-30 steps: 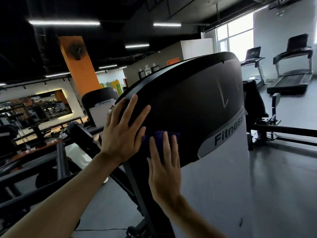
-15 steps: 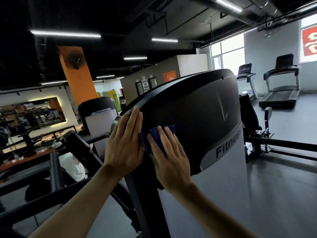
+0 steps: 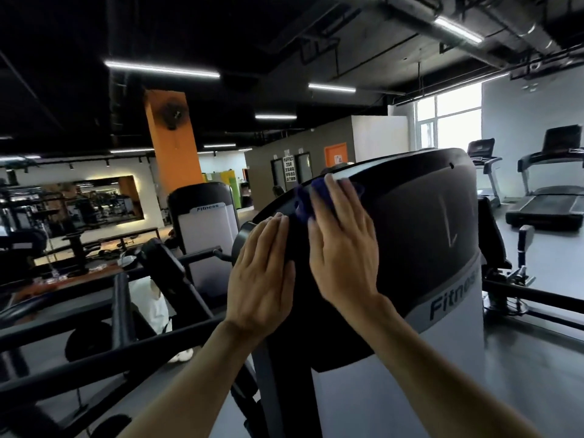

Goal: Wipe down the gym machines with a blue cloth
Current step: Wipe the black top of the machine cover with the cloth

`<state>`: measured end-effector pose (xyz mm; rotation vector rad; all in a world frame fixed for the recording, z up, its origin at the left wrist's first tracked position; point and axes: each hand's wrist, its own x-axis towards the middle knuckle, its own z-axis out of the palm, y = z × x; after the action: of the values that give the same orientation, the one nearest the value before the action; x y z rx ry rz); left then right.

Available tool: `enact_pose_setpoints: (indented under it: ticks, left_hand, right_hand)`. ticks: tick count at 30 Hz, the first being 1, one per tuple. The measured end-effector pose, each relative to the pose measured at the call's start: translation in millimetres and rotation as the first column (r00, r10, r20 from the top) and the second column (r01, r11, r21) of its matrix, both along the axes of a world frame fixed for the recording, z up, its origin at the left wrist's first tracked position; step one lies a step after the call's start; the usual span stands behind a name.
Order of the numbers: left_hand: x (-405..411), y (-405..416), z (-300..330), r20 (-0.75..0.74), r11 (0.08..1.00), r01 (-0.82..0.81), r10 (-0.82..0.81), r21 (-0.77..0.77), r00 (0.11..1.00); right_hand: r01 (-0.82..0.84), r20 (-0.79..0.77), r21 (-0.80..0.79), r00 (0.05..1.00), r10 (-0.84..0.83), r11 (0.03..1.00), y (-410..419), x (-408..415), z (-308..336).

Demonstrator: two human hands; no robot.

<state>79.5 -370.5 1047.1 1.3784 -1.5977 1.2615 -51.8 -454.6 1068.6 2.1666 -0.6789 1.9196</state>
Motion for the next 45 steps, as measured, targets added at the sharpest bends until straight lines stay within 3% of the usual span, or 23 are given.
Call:
enact_pose_setpoints:
  ticks: [3,7,11,14,16,19,22,26,31,36,41,45]
  left_hand:
    - [0.8,-1.2,-1.6,-0.026,1.0,0.012,-0.012,0.009,1.0]
    - [3.5,-1.9,-0.9,-0.051,0.994,0.11,-0.109,0.016,0.993]
    - [2.1,0.5,-1.7,-0.112,0.991,0.129,-0.127,0.017,0.986]
    - [-1.5,1.6,-2.0,-0.105,0.996,0.092,-0.093,-0.016,0.99]
    - [-4.1,0.2,-2.3,-0.104,0.997,0.066,-0.07,-0.038,0.992]
    - [-6.4,-0.8,-2.3,-0.116,0.999,0.029,-0.034,-0.046,0.993]
    - [-4.4,0.7,-2.4,-0.102,1.0,0.01,-0.011,-0.013,0.995]
    - [-3.4,-0.2,-3.8,-0.04,0.996,-0.089,0.088,-0.017,0.995]
    - [-4.5,3.5,-4.0,0.11,0.951,-0.309,0.306,0.013,0.946]
    - [-8.8,9.4,1.4,0.282,0.913,-0.408,0.384,0.027,0.879]
    - [-12.2,11.9,6.7,0.298,0.905,-0.419,0.382,0.072,0.875]
    - [-15.3,8.5,12.3,0.324,0.905,-0.417,0.371,0.084,0.87]
  right_hand:
    - [0.063,0.075,0.1,0.995,-0.071,0.993,-6.7,3.1,36.8]
    - [-0.026,-0.042,-0.138,0.999,0.02,0.99,-2.3,6.1,-28.1]
    - [-0.05,-0.16,-0.213,0.987,0.016,0.976,0.2,-7.4,-119.8]
    - [-0.073,-0.282,-0.295,0.959,-0.014,0.953,-11.3,-22.5,-114.1]
    - [-0.062,-0.223,-0.231,0.975,0.009,0.971,-16.7,-24.6,-76.1]
    - [-0.037,0.008,-0.017,0.999,0.037,0.999,-20.1,-20.5,-17.1]
    - [-0.056,0.13,0.068,0.99,0.047,0.996,-19.7,-12.4,-3.0]
    - [-0.033,0.177,0.21,0.984,-0.005,0.977,-0.8,-6.4,-77.5]
    - [0.026,-0.073,0.209,0.997,-0.011,0.977,12.0,-27.2,-185.4]
    - [-0.045,-0.056,0.198,0.997,0.057,0.979,-16.6,-42.4,-113.0]
    - [-0.099,0.078,0.117,0.993,0.091,0.988,-51.8,-52.7,7.3]
    - [-0.103,0.121,0.004,0.987,0.102,0.995,-61.0,-50.5,-17.9]
